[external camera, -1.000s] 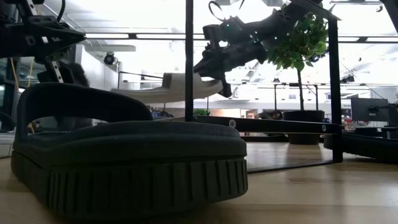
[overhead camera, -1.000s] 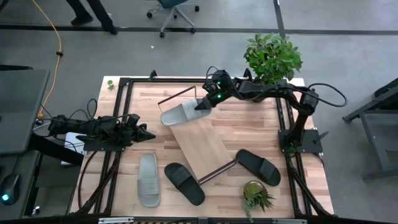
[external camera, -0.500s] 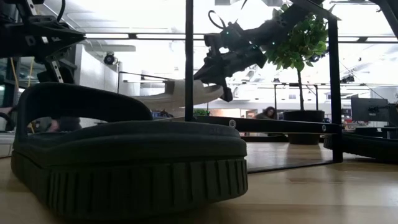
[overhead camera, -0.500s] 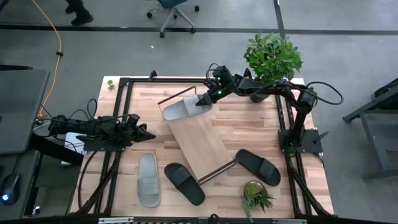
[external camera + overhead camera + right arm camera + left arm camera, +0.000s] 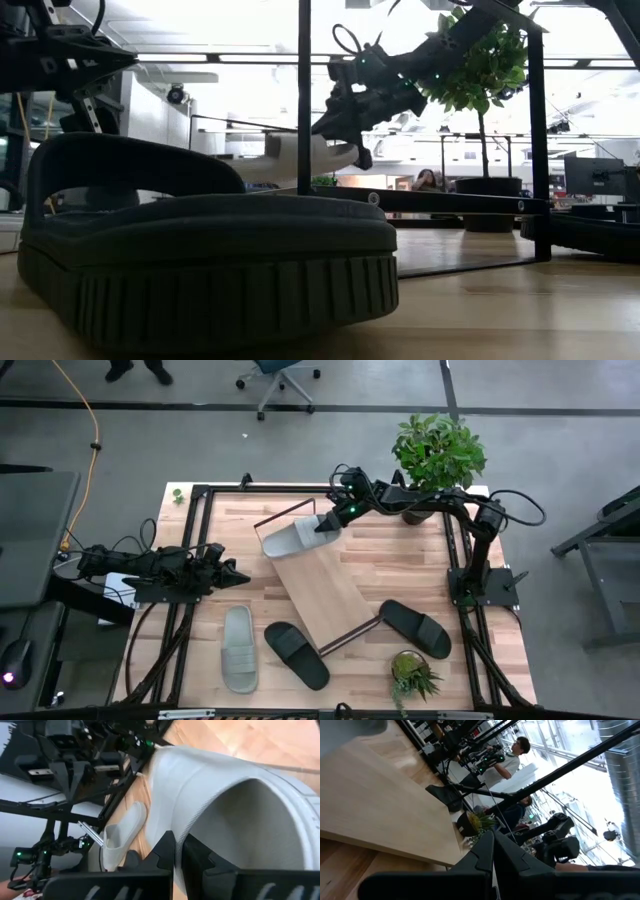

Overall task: Pick and place slides into the shelf
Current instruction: Put the right gray slipper on the shelf

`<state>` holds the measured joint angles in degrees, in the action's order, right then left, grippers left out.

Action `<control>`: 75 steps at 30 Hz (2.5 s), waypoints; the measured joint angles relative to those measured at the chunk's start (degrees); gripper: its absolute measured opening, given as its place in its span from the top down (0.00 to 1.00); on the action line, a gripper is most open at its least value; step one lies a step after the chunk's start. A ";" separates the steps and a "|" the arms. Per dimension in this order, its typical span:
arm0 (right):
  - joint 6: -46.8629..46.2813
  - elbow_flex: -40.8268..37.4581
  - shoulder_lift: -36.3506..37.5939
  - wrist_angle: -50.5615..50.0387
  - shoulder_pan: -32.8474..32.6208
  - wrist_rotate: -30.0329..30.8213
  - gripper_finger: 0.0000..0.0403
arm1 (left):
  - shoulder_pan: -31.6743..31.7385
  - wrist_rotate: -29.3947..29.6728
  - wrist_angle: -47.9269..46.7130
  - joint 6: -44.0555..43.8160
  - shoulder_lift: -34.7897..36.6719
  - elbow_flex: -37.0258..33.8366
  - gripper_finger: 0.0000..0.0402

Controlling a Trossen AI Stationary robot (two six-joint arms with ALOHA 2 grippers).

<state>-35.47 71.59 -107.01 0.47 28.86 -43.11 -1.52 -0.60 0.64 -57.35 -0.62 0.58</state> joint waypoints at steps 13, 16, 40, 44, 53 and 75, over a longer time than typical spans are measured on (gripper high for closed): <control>-0.61 0.00 -0.23 1.08 0.74 0.39 1.00 | 0.00 0.12 -0.02 -0.10 0.00 -0.01 1.00; -1.57 0.00 -1.40 1.06 0.68 -0.94 1.00 | 0.00 0.13 0.00 -0.10 0.02 -0.01 1.00; -2.16 0.00 -2.94 3.93 0.37 1.31 0.99 | 0.00 0.11 0.00 -1.00 0.00 -0.02 1.00; -2.14 -0.02 -2.94 3.95 0.37 2.43 0.94 | 0.00 0.11 -0.02 -1.00 0.02 0.00 1.00; -2.20 -0.02 -2.94 4.08 0.37 5.77 0.81 | 0.00 0.09 -0.02 -1.01 0.01 -0.01 1.00; -1.58 -0.02 -2.96 0.37 0.37 14.75 0.73 | 0.00 0.11 -0.01 -1.00 0.00 -0.01 1.00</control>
<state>-37.05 71.57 -109.97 0.85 29.23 -28.36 -1.52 -0.49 0.64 -58.35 -0.62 0.57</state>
